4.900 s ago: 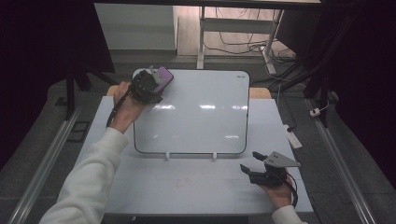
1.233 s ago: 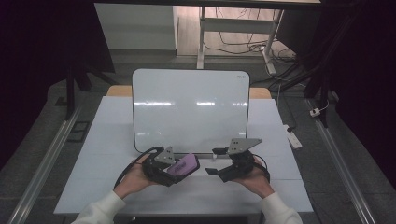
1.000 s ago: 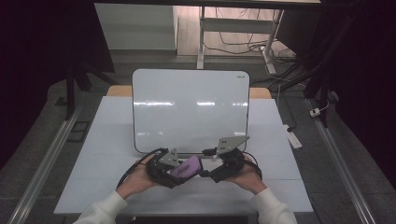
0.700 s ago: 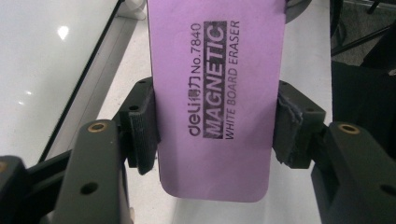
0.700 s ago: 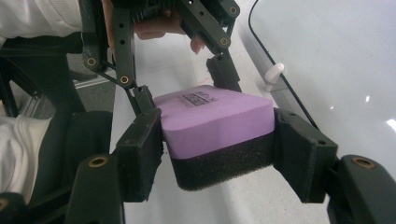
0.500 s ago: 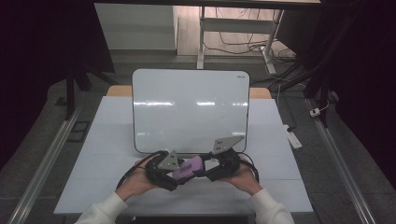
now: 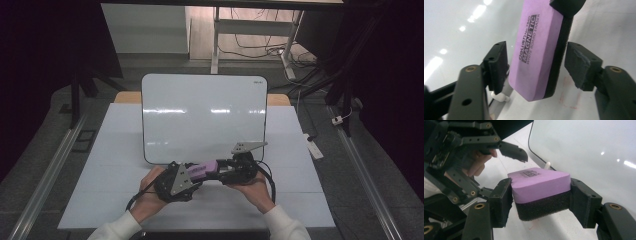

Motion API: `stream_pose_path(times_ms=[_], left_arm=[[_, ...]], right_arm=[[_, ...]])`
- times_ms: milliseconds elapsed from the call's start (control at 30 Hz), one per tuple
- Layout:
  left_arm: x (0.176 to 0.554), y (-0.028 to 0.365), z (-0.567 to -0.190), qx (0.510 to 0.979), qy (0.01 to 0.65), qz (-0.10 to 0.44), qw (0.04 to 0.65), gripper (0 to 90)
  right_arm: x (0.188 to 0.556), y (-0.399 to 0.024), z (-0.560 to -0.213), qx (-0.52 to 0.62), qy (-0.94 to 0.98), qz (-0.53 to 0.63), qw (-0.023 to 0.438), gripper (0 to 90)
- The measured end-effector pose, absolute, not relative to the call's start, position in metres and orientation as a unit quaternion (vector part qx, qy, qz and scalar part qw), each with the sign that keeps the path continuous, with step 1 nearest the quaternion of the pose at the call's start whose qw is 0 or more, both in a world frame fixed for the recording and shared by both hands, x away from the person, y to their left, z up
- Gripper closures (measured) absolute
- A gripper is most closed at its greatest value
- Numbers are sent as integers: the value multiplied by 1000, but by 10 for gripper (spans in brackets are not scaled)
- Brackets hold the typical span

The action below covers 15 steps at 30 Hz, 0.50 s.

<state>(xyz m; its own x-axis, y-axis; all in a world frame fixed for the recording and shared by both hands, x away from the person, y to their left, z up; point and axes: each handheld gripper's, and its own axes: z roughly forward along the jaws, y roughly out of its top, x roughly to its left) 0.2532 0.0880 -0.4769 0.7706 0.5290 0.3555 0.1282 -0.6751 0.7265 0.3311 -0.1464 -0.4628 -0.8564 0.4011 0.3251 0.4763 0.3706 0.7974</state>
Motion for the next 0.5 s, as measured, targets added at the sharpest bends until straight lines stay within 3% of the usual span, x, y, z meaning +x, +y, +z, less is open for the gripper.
stream_pose_path(times_ms=[267, 500], left_arm=[[250, 79, -483, 868, 183, 330, 321, 480], [249, 76, -484, 872, 175, 342, 303, 602]], right_arm=[[333, -148, -464, -291, -807, -509, 59, 379], [332, -148, -464, -309, -796, -515, 69, 391]])
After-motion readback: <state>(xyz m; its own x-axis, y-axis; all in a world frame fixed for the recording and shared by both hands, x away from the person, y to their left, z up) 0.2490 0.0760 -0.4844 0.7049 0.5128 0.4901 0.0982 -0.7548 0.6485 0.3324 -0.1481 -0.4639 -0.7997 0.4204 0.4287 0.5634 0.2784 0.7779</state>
